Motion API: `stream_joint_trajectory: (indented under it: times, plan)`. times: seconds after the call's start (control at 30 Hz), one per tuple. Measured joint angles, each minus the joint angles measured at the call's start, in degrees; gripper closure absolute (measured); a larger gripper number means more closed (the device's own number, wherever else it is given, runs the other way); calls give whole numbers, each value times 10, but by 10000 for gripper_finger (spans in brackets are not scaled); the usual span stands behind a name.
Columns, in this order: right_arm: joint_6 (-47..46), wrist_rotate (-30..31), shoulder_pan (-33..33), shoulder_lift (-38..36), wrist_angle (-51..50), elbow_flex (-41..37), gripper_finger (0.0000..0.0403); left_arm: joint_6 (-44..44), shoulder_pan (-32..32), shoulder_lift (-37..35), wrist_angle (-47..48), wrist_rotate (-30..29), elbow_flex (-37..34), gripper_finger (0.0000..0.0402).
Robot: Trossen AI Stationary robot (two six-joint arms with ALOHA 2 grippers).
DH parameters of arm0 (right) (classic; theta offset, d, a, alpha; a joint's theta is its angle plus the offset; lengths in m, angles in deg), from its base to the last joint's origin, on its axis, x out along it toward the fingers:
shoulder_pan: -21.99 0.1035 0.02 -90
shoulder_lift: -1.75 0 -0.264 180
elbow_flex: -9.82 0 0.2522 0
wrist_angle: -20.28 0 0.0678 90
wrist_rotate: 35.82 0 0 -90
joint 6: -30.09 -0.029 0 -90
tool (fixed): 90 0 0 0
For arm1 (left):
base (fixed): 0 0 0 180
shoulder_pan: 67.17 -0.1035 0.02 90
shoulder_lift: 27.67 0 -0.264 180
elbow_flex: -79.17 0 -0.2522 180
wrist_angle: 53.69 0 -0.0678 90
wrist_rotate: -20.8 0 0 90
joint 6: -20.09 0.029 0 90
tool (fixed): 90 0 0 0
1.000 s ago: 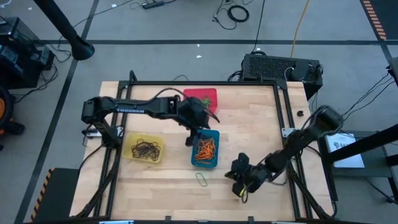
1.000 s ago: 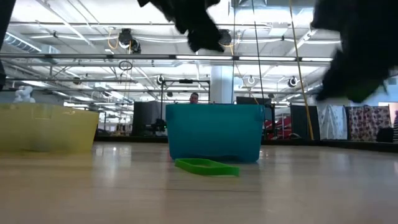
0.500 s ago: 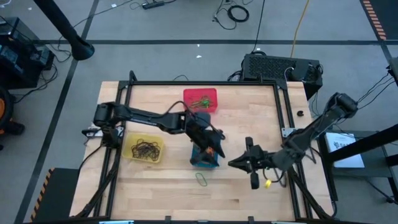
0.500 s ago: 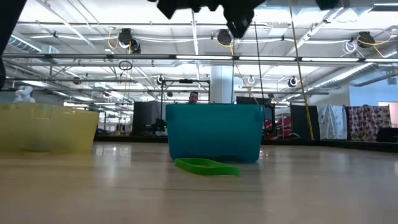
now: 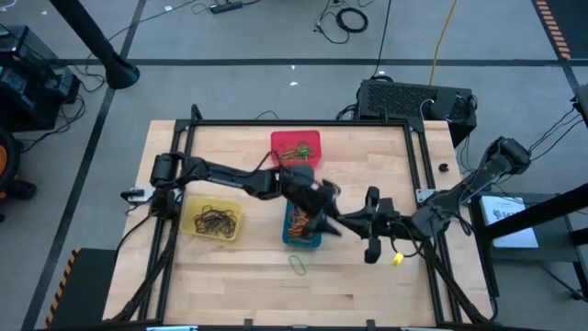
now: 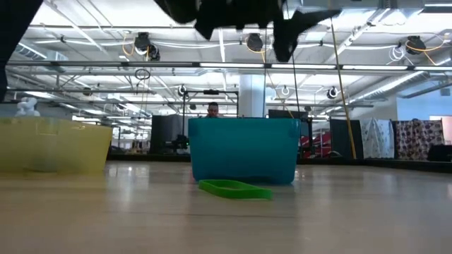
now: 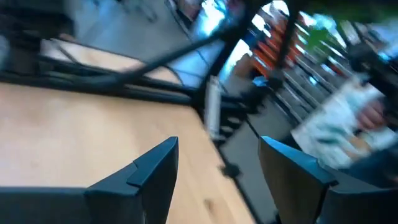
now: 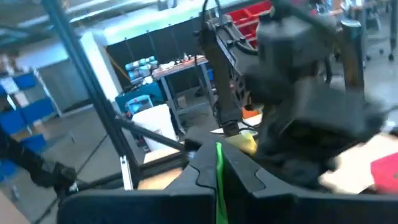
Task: Sort rubber bands into baskets
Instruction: Put the green rubber band into the red bin
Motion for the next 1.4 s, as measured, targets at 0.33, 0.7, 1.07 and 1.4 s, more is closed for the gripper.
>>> stream_joint_trajectory:
  times: [0.33,0.7,1.07,1.4]
  plan:
    - [-99,16,-44,0,-6,0,402,-101,-31,-11,-220,2,-73,174]
    - [-132,26,-50,0,-58,0,402,-106,-13,-12,-278,-1,-79,174]
    - [-144,25,-59,0,-65,0,402,-106,-13,-12,-276,-40,-79,181]
    - [-141,24,-58,0,-65,0,391,-106,-12,-12,-274,-41,-79,359]
